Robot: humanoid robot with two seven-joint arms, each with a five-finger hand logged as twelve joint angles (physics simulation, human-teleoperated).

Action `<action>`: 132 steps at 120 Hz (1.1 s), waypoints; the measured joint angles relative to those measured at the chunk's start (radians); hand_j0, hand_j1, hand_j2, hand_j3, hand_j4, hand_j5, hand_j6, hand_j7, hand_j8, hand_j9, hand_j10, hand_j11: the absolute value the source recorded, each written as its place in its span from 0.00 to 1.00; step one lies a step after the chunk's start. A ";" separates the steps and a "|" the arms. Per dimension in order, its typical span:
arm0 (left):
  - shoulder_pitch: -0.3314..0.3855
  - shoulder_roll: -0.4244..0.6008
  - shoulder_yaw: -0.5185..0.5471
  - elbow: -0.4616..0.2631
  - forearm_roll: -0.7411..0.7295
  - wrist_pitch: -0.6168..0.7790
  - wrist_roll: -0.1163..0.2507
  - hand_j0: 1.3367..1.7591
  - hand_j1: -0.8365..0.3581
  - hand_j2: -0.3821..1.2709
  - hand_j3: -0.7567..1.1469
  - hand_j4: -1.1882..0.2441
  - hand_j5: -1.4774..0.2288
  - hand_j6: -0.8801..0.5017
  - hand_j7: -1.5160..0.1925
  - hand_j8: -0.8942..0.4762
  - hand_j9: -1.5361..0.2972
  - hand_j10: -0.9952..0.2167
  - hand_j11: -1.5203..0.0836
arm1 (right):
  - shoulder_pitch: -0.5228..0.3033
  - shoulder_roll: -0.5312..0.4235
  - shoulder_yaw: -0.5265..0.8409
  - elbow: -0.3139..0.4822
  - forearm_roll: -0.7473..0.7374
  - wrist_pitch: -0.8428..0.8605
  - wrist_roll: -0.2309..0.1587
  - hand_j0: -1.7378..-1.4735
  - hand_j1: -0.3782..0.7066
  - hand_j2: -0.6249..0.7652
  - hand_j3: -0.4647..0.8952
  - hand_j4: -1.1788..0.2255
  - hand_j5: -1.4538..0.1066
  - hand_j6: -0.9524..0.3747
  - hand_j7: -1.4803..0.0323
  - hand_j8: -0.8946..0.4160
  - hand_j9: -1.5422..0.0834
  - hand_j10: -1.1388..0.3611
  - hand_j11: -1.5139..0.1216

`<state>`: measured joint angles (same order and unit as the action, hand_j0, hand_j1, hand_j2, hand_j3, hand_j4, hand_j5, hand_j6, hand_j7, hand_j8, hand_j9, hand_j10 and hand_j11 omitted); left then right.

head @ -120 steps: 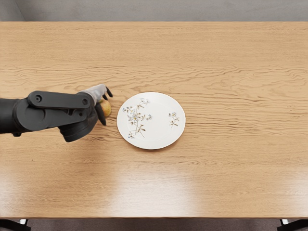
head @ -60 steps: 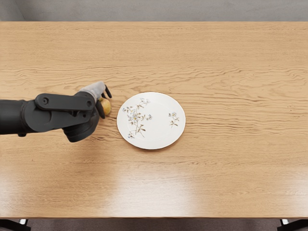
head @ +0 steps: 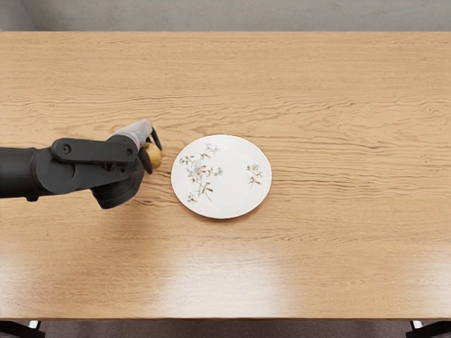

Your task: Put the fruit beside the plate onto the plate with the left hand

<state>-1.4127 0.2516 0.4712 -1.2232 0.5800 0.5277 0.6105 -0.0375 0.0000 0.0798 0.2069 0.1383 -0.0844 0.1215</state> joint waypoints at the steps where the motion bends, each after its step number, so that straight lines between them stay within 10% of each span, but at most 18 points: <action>1: 0.000 0.000 0.000 0.000 0.000 0.000 0.000 0.74 0.43 0.43 0.40 0.42 0.28 0.40 0.31 0.39 0.29 0.34 0.32 | 0.000 0.000 0.000 0.000 0.000 0.000 0.000 0.30 0.07 0.44 0.34 0.81 0.90 0.69 0.95 0.66 0.92 0.74 0.90; 78: -0.275 -0.046 0.041 -0.252 -0.189 -0.019 0.000 0.73 0.46 0.42 0.40 0.44 0.18 0.45 0.23 0.42 0.24 0.36 0.26 | 0.007 0.000 0.000 0.001 0.001 0.000 0.000 0.30 0.07 0.44 0.34 0.81 0.90 0.69 0.95 0.66 0.92 0.74 0.90; 132: -0.310 -0.118 0.038 -0.246 -0.274 0.004 0.000 0.75 0.55 0.33 0.40 0.41 0.33 0.35 0.36 0.35 0.35 0.33 0.40 | 0.007 0.000 0.000 0.003 0.001 0.000 0.000 0.30 0.07 0.44 0.34 0.81 0.90 0.69 0.95 0.66 0.92 0.74 0.90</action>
<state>-1.7226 0.1335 0.5096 -1.4694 0.3063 0.5320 0.6105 -0.0307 0.0000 0.0798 0.2101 0.1388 -0.0842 0.1215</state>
